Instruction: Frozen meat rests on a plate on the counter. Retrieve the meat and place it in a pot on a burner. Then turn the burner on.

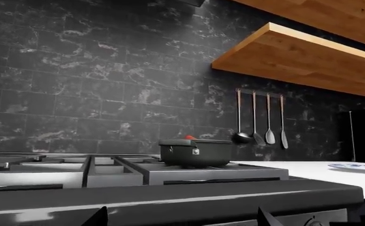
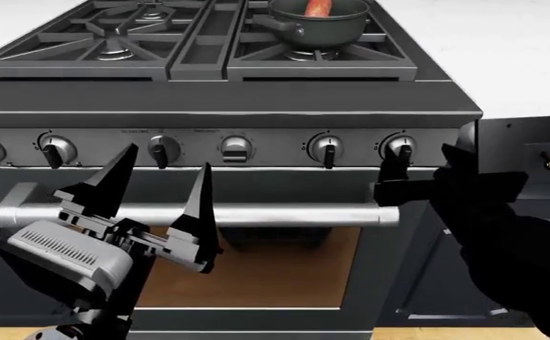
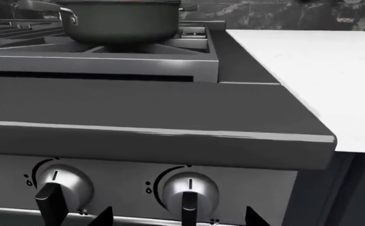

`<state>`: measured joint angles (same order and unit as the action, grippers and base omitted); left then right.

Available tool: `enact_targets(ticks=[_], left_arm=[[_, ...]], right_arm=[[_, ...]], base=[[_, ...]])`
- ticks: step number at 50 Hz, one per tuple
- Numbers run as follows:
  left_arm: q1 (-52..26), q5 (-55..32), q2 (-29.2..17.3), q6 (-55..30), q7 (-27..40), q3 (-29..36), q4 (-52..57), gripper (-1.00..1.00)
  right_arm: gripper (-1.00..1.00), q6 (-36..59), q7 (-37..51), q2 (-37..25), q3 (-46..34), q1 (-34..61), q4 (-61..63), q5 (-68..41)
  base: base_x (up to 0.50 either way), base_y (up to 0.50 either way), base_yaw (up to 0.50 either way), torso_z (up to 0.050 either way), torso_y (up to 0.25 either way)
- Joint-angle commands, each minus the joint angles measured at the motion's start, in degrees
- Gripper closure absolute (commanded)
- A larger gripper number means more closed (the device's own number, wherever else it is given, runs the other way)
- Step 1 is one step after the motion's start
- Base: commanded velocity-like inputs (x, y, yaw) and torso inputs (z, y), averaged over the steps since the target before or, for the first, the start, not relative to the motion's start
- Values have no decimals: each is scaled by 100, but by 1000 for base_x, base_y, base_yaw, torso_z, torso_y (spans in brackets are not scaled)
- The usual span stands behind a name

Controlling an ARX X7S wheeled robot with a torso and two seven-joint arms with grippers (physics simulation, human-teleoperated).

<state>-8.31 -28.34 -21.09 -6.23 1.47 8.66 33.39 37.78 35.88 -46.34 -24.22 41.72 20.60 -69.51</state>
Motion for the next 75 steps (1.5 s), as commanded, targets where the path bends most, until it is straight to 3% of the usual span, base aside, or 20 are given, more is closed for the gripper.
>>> enact_targets(ticks=[1, 75], left_arm=[[-5, -13, -12, 13, 24, 10, -9, -100], [-100, -70, -86, 66, 111, 121, -197, -100]], right_arm=[[-100, -50, -213, 57, -80, 25, -230, 159], [-100, -505, -952, 642, -438, 88, -1580, 850]], base=[[0, 0, 0, 0, 0], [0, 0, 0, 0, 0]])
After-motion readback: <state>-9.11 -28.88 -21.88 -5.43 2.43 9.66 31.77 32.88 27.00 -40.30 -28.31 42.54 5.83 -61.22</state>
